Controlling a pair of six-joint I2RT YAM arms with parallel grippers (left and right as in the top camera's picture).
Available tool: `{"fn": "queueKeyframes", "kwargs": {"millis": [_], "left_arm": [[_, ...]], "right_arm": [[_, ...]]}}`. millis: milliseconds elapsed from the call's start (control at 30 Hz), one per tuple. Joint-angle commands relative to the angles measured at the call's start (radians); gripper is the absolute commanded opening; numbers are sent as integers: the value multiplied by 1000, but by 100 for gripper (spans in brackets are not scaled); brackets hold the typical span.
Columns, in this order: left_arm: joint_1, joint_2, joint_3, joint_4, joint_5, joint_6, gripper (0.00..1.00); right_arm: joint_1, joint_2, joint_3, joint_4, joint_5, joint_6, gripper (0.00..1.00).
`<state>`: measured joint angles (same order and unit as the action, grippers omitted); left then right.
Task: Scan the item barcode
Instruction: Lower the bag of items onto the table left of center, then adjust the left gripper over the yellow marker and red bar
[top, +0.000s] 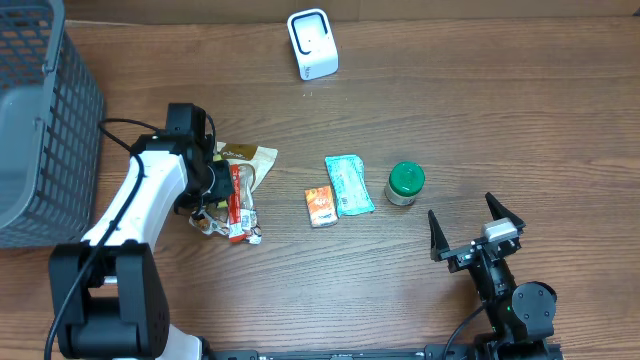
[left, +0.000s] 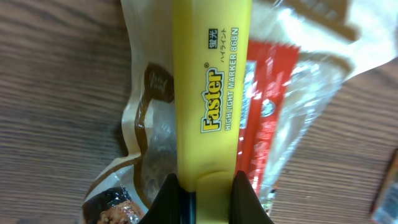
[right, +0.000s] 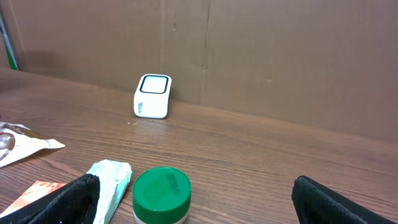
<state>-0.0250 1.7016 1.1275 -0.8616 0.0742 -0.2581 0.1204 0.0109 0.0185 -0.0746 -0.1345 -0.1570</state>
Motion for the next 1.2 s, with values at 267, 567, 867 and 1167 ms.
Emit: {"fn": "queueKeyframes", "kwargs": {"millis": [267,567,867,1167], "left_arm": [[-35,-87,33,-103,-183,14,4],[-222,-87,30,-112,-518,-84,4],[-356,-85,-29,-86,-665,-162,16],[-361,-85,-26,-55,-571,-170,31]], "right_arm": [[2,-7,-11,5,-8,-2,100],[2,-7,-11,5,-8,-2,100],[2,-7,-11,5,-8,-1,100],[2,-7,-11,5,-8,-2,100]]}}
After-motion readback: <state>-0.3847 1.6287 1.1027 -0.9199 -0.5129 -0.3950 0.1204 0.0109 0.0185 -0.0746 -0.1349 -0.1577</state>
